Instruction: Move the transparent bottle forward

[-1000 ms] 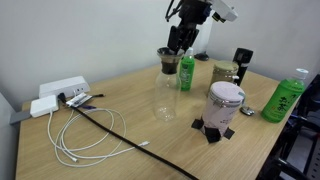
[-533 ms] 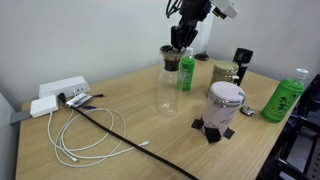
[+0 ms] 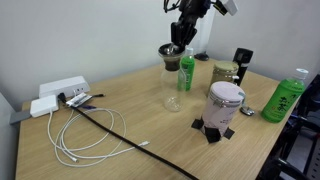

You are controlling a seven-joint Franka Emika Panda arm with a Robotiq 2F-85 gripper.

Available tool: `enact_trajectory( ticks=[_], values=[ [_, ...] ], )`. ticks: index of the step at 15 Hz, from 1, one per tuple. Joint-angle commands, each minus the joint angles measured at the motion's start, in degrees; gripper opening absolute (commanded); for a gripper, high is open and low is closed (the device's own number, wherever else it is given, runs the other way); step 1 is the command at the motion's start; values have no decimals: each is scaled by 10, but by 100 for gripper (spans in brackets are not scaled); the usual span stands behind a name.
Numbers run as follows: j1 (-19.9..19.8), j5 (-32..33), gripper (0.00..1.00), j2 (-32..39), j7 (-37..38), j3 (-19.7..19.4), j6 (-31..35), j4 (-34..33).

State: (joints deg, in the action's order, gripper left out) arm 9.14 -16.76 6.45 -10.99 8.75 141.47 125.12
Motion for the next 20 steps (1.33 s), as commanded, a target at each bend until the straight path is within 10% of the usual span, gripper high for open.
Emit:
enact_trajectory(
  ticks=[1, 20],
  values=[
    [-16, -50, 3, -5, -44, 9, -39, -17],
    [0, -239, 3, -79, -177, 16, -243, -45]
  ],
)
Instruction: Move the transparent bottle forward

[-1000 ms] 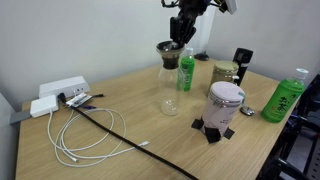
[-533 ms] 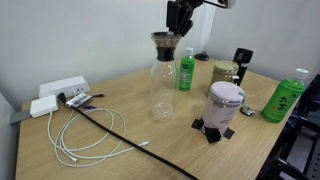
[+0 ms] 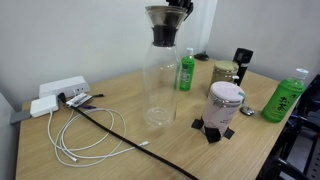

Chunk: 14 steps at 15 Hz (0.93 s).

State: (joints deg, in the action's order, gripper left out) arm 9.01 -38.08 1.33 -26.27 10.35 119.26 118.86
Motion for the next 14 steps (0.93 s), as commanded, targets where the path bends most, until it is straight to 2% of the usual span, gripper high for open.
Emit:
enact_trajectory(
  ticks=[1, 6, 7, 8, 12, 13, 14],
  values=[
    [6, -26, 3, -35, -26, 1, -23, 24],
    [24, -8, 3, -64, -20, 4, -9, 52],
    [27, -3, 3, -43, -6, 5, -17, 36],
    [28, -3, 13, -44, -6, 5, -17, 37],
    [27, -3, 13, -39, -6, 6, -16, 37],
    [29, -3, 3, -37, -4, 8, -15, 38],
    [34, 2, 3, -34, -4, 12, -11, 39]
  ],
)
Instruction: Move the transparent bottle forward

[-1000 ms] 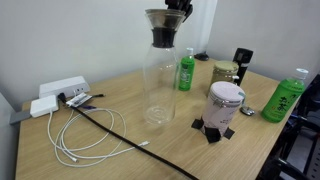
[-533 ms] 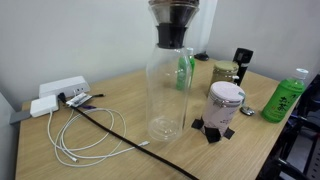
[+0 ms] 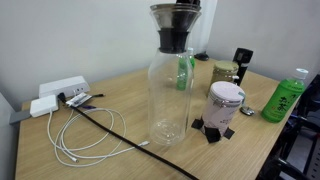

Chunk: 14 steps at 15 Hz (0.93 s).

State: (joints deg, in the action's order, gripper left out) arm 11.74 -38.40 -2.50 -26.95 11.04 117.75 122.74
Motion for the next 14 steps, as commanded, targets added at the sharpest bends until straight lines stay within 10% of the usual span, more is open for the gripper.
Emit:
enact_trajectory(
  ticks=[1, 14],
  values=[
    [11, 8, 3, 7, 3, 10, 6, 3],
    [58, -30, 3, 61, -36, 71, 90, 25]
  ],
)
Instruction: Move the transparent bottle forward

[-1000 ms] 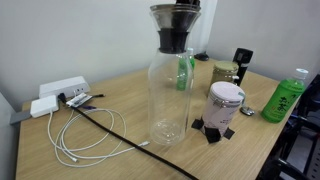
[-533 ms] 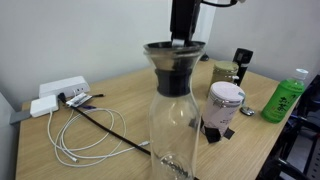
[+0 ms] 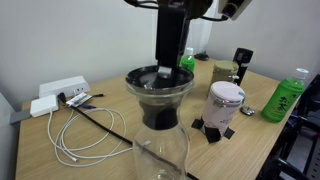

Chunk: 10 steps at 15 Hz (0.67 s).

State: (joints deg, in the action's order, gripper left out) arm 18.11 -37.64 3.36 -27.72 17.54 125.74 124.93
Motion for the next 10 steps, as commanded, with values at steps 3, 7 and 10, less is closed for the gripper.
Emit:
enact_trajectory(
  ticks=[3, 7, 10],
  values=[
    [-4, -41, 3, 12, -37, 9, 20, 7],
    [-3, -29, 3, 23, -45, 14, 34, 15],
    [-3, -26, 3, 26, -47, 19, 44, 19]
  ],
)
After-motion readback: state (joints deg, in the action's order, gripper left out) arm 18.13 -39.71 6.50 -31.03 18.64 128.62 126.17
